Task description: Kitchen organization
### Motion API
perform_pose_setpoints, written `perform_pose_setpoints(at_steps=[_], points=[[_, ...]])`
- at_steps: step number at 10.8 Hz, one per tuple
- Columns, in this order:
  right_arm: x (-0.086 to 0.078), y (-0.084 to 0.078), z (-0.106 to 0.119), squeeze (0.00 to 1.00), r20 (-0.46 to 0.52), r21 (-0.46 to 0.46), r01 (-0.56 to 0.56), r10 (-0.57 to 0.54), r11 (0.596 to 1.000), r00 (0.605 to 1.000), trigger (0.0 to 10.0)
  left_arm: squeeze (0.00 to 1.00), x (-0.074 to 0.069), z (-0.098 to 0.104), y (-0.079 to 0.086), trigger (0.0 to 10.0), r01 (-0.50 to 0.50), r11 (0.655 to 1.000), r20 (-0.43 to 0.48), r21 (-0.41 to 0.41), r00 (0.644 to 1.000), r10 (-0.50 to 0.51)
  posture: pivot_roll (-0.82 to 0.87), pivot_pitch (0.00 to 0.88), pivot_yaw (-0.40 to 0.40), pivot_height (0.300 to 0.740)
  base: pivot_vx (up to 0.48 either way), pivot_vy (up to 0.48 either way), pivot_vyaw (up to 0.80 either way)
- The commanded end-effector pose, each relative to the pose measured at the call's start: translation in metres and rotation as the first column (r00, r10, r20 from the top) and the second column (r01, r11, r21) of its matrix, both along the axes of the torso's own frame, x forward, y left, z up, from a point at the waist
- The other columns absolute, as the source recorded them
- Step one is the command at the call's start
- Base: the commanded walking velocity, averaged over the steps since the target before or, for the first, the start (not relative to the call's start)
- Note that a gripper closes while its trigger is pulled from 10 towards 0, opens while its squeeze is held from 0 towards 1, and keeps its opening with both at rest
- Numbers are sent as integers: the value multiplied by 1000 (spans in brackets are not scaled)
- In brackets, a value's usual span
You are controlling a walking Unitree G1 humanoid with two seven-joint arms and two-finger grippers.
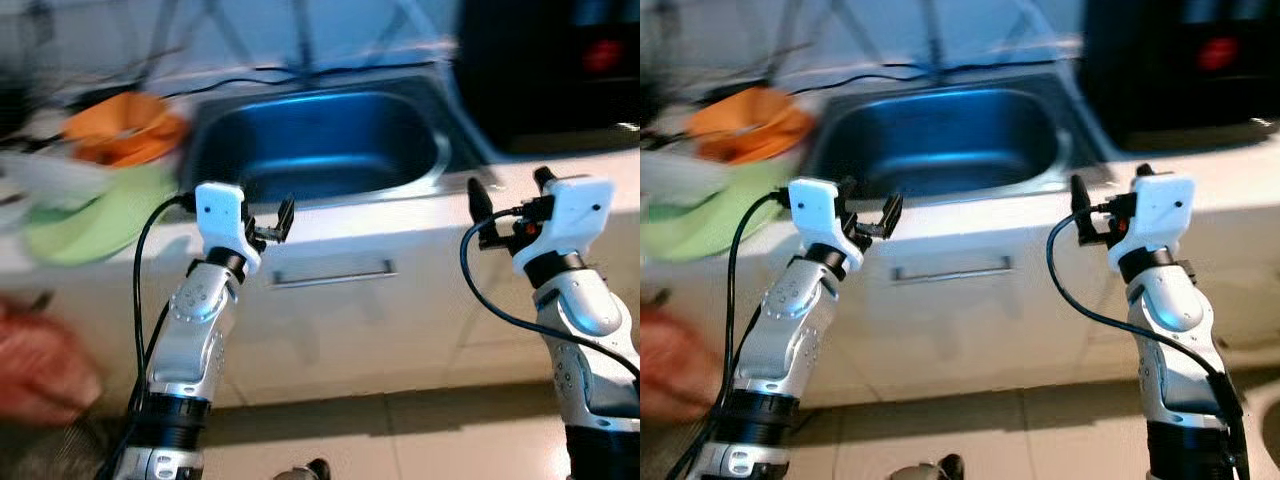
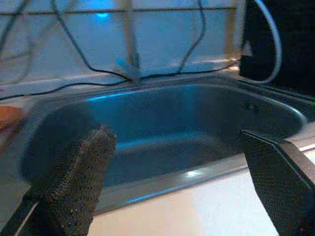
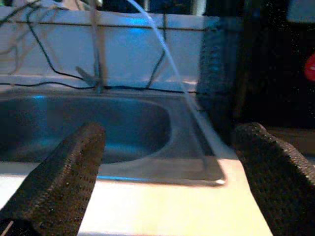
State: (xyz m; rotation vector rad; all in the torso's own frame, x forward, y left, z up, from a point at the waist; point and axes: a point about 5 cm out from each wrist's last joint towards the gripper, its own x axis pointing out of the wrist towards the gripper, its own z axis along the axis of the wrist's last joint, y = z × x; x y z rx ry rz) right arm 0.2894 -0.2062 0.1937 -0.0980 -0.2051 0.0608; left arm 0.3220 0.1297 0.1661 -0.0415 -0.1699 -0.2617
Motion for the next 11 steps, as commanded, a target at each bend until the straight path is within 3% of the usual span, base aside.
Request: perform_pose_setpoints(at_steps=[1,5,11], points=[[-2,4,2,0,8,11,-1,1,1000,1000,10000,0,4,5,6,10000,-27,1000,8,-4,1000,27,-82,55,119,740,0,0,800],[3,6,7,0,22,19,-5,4,1000,1000,10000,0,5,8,2,10000,-34,999,15,-17,999,34,-79,37,102,740,0,0,800],[9,5,15,0,46,22,-3,2,1000,999,10000,0,10,12,1,10000,-60,997,31,-47,998,61,-90,13,91,740,0,0,0]])
